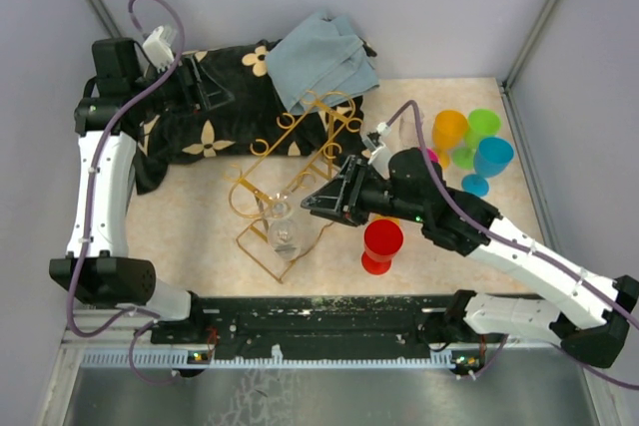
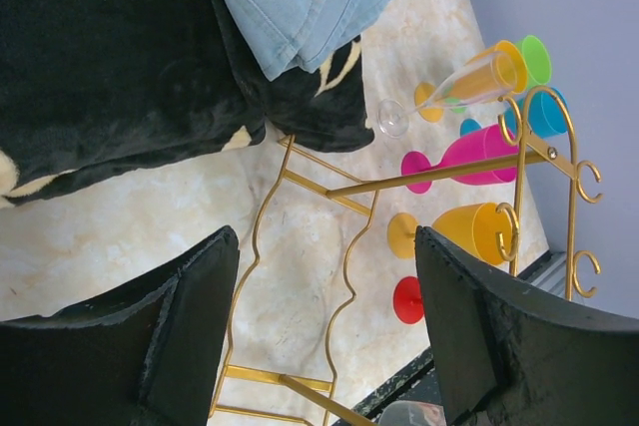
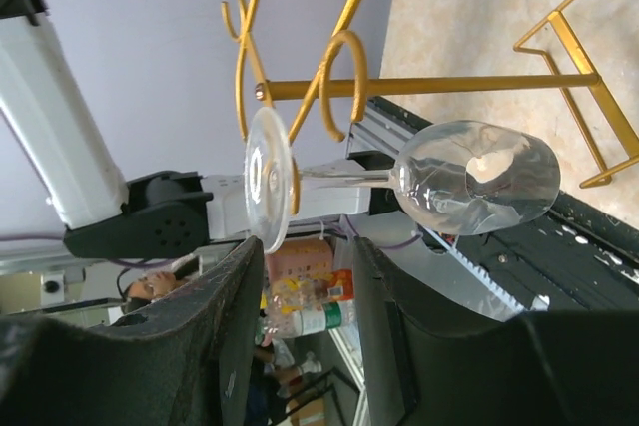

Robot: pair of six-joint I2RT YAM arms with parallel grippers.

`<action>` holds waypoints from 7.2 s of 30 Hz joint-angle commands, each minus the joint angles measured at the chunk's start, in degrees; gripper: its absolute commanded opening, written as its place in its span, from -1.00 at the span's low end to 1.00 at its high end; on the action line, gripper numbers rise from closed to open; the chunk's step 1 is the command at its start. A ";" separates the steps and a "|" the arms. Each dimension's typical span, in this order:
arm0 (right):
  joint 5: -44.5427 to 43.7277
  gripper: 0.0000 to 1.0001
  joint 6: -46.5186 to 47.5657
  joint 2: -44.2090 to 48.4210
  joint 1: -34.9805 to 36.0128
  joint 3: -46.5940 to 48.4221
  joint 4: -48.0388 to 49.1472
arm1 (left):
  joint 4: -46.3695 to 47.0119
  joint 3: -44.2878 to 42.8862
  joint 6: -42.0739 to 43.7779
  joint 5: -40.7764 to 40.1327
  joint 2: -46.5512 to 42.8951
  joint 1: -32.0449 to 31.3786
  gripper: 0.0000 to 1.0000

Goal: Take the wine glass off the wine glass rack
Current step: Pick up the wine glass from the wine rack.

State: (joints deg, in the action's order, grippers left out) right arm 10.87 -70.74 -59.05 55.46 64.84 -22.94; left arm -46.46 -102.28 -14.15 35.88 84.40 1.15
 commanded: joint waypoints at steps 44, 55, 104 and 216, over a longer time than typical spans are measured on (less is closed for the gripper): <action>3.35 -0.34 1.76 -5.53 0.62 6.16 6.94 | 0.92 -1.70 -0.13 5.42 0.50 0.52 0.54; 4.10 -0.47 1.83 -5.58 0.61 6.10 7.42 | 0.94 -1.37 -0.44 5.95 0.88 0.48 0.54; 4.91 -1.00 -2.11 0.63 0.66 -0.24 10.13 | 1.63 0.75 -0.79 7.36 -0.46 0.49 0.53; -8.48 -1.00 -3.44 20.41 0.61 3.12 -5.06 | 9.12 -10.40 -5.90 17.35 3.58 0.36 0.53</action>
State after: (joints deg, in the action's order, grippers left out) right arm 6.37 -75.85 -40.42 55.48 61.12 -28.56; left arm -41.93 -109.71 -17.43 48.01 87.61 1.15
